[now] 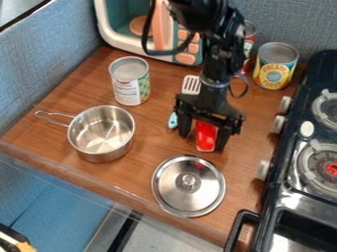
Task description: Move the red object to the top on the table
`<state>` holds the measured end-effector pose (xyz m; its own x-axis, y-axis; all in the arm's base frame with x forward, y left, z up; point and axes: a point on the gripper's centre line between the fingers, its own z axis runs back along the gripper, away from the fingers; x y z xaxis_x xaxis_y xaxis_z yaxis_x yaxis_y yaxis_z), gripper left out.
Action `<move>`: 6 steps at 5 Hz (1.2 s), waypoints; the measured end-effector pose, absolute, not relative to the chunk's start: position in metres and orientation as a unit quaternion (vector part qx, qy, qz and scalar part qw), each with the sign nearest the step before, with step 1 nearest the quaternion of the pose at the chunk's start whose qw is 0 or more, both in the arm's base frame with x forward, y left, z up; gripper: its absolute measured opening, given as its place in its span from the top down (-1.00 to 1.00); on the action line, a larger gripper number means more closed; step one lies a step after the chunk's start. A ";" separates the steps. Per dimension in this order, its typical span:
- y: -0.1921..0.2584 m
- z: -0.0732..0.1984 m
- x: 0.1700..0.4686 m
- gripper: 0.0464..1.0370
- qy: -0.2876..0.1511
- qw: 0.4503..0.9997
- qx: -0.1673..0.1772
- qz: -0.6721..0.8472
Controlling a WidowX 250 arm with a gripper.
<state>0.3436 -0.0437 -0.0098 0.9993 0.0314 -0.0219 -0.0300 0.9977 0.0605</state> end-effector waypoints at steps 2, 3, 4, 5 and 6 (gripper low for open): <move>-0.053 -0.009 0.345 -0.08 0.009 0.999 0.046 -0.004; -0.052 0.006 0.348 -0.08 -0.003 0.999 0.049 -0.011; -0.056 0.027 0.373 -0.07 -0.037 0.998 0.043 -0.021; -0.051 0.037 0.401 -0.08 -0.049 0.998 0.037 -0.016; -0.049 0.027 0.424 -0.08 -0.039 0.999 0.035 -0.012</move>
